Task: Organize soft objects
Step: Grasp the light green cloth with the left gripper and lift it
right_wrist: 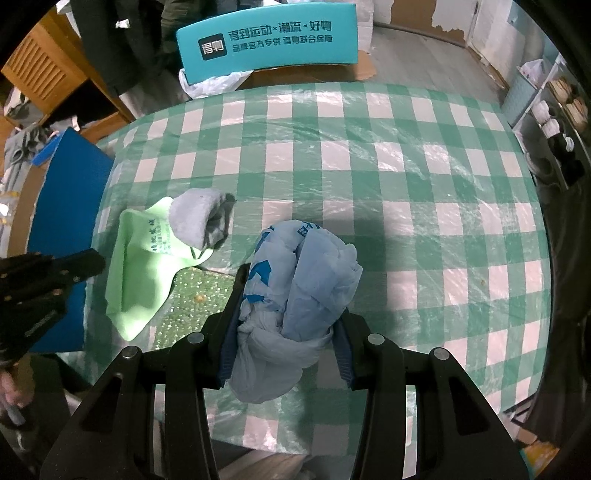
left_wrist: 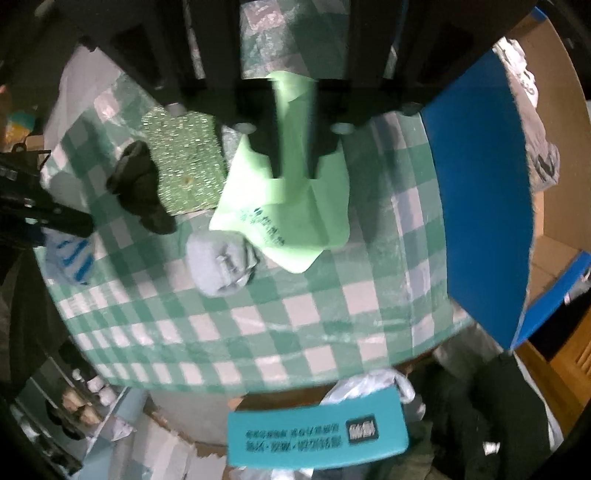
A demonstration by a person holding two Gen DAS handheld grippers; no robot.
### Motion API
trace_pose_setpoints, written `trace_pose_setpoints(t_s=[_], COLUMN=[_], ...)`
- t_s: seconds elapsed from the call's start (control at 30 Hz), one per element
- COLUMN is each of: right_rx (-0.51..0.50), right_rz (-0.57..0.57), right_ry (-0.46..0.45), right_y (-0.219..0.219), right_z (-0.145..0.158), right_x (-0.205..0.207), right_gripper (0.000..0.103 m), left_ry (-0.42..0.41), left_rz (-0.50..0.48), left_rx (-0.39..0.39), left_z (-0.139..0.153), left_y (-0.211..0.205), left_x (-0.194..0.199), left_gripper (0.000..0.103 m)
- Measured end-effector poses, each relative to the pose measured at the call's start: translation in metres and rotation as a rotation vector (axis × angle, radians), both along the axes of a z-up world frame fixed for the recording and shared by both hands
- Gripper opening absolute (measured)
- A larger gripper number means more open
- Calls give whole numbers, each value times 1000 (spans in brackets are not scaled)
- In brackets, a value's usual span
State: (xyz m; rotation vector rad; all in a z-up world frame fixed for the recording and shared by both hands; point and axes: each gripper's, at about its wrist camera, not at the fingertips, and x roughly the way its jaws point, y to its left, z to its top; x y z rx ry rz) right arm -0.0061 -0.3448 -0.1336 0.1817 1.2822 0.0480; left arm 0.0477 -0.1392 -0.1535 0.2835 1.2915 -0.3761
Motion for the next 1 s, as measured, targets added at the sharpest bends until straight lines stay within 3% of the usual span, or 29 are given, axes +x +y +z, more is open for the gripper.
trace_pose_setpoints(t_s=[0.07,0.1,0.3,0.6,0.83,1.0], right_rx=[0,0,2,6,9,11], right_rz=[3,3,0,-10,-16,-22], right_ry=[-1,-1,2,16,22,26], right_y=[1,1,0,-3,-4,-5], right_z=[0,0,-2,-10,-12,-13], right_x=[0,0,1,4,6,7], right_gripper=[43,43,43,43,43,43], left_ry=[-16,-29,-38,-10,15,-7], left_rz=[10,9,4,-9,-9,-28], left_rx=[4,6,34,31,-19,-2], left_z=[-6,-7,-19,-38,-50,-48], left_y=[2,2,-2,-11,-15,-20], left_x=[3,4,18,33,37,32], left_gripper=[62,68,80,81,79,43])
